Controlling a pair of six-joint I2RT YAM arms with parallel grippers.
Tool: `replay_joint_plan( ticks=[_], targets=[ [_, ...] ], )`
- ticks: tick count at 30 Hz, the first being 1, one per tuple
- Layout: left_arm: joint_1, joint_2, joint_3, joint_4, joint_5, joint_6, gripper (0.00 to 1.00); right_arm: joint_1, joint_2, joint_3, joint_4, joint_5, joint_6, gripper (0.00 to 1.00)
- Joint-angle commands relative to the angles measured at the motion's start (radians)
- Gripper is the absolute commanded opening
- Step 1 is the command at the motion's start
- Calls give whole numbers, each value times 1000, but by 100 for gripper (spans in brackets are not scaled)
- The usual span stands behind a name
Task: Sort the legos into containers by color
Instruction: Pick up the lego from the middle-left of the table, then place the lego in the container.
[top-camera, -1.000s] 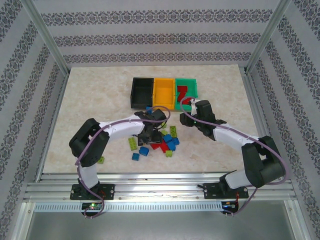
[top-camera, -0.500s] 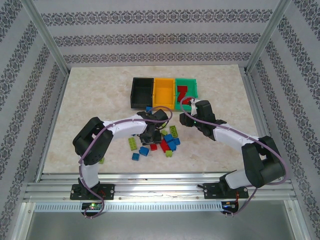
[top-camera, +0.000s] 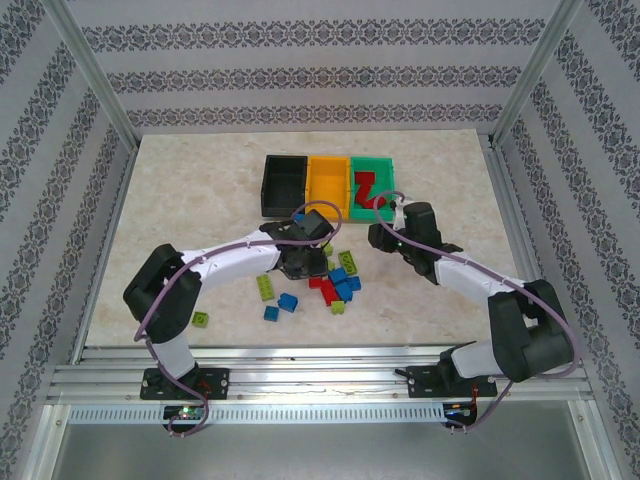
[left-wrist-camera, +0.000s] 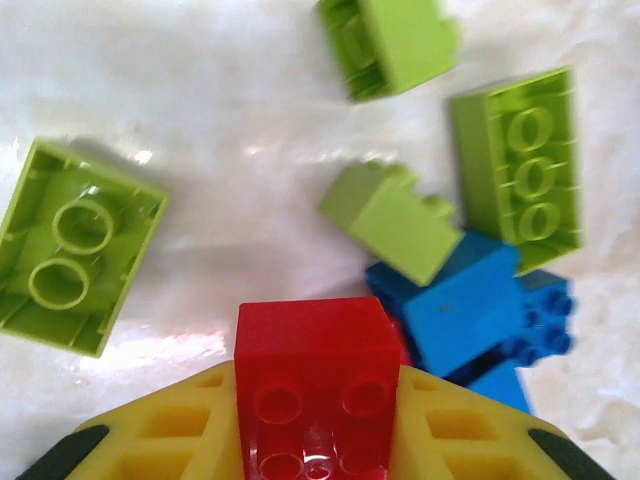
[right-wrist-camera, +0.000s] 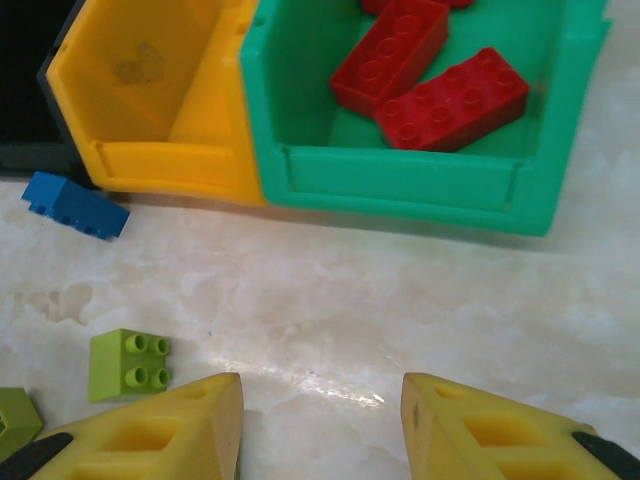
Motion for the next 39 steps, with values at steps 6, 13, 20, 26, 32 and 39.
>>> replay_joint_plan(
  ticks=[6, 13, 20, 26, 32, 39],
  targets=[
    [8, 130, 316, -22, -6, 160, 27, -94, -14, -42, 74, -81, 82, 46],
    [76, 390, 710, -82, 61, 227, 27, -147, 5, -68, 132, -140, 136, 46],
    [140, 760, 1346, -275, 88, 245, 27, -172, -4, -83, 146, -133, 145, 46],
    [178, 856, 1472, -189, 131, 175, 35, -172, 7, -84, 168, -145, 156, 46],
    [180, 844, 1472, -123, 186, 165, 61, -172, 10, -82, 169, -142, 155, 46],
    [178, 713, 1308, -169, 198, 254, 63, -172, 16, -80, 168, -149, 155, 46]
  ],
)
